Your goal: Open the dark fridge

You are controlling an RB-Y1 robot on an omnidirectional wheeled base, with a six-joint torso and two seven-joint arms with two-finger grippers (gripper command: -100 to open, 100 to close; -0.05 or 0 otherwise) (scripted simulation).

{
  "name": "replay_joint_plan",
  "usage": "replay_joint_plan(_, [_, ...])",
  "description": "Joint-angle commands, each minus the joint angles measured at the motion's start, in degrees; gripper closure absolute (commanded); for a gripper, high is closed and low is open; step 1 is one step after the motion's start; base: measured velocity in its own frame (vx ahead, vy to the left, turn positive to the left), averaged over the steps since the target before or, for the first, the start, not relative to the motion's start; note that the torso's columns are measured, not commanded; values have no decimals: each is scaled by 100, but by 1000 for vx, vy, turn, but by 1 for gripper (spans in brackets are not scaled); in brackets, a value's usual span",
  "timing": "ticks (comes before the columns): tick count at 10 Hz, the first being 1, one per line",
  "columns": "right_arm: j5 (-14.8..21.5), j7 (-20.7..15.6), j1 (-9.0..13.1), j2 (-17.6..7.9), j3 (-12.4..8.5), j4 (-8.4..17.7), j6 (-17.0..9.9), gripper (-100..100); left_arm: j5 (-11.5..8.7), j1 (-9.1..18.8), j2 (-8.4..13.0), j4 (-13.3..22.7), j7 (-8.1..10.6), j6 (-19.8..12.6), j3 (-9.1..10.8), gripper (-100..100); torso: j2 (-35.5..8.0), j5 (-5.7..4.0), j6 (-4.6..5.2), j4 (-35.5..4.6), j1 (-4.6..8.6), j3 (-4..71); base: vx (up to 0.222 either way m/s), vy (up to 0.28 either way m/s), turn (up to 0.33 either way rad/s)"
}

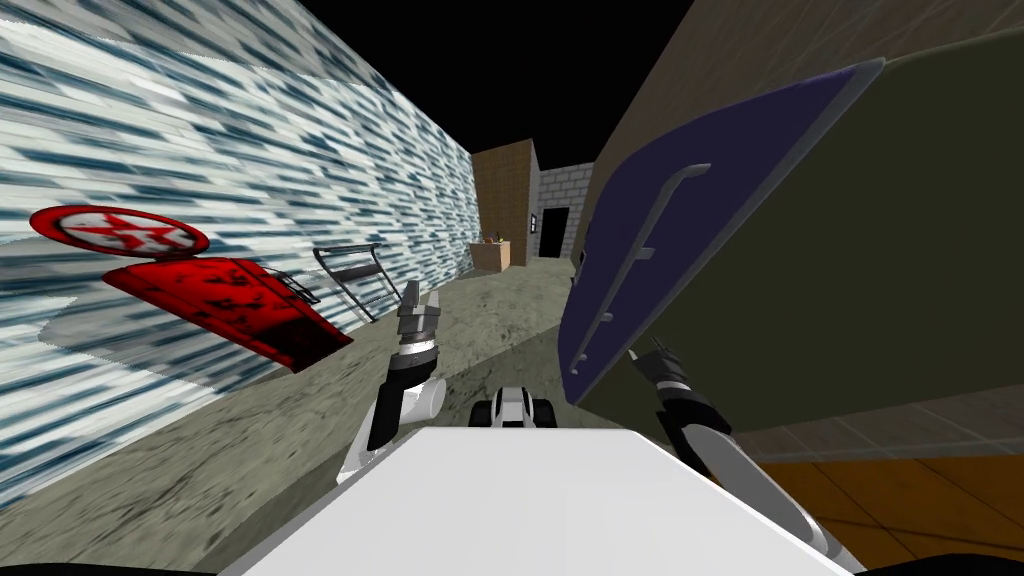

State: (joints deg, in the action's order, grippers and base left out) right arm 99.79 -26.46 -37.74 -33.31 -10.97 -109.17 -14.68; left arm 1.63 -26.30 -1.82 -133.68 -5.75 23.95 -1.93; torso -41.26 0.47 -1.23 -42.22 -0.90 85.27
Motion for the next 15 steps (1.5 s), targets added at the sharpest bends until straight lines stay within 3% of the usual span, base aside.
replay_joint_plan(1, [412, 7, 58, -236, -10, -19, -115, -100, 0, 0, 0, 0, 0, 0, 0, 0, 8, -9, 5, -2, 30, 0, 15, 112, 119])
replay_joint_plan(4, [741, -54, 24, -421, -74, -3, -204, -100, 0, 0, 0, 0, 0, 0, 0, 0, -13, 8, 39, -39, 102, -13, 14, 88, 71])
replay_joint_plan(7, [741, -54, 24, -421, -74, -3, -204, -100, 0, 0, 1, 0, 0, 0, 1, 0, -20, 16, 46, -42, 104, -13, 10, 14, 2])
replay_joint_plan(8, [736, -51, -123, -368, 49, 56, -103, -100, 0, 0, 1, 0, 0, 0, 1, 0, -13, 17, 40, -42, 104, -10, -19, 2, -34])
replay_joint_plan(9, [735, -41, -137, -367, 54, 68, -99, -100, 0, 0, 1, 0, 0, 0, 1, 0, -29, -13, 67, -17, 94, -21, -21, 5, -27])
replay_joint_plan(10, [736, -43, -149, -361, 62, 69, -97, 100, 0, 0, 1, 0, 0, 0, 1, 0, -51, -35, 90, -4, 96, -36, -12, 5, -15])
replay_joint_plan(11, [450, -329, 137, -648, -229, 350, 183, 100, 0, 0, 1, 0, 0, 0, 1, 0, -65, -52, 103, 3, 105, -48, -20, 7, -358])
replay_joint_plan(14, [-89, -847, 531, -1101, -726, 361, 665, 100, 0, -1, 1, 0, 0, 0, 2, 0, -107, -48, 122, -8, 93, -73, -12, 2, -418])
replay_joint_plan(15, [-289, -1015, 682, -1266, -726, 361, 665, 100, 0, -1, 1, 0, 0, 0, 2, 0, -105, -47, 124, -7, 89, -73, 1, -1, -460])
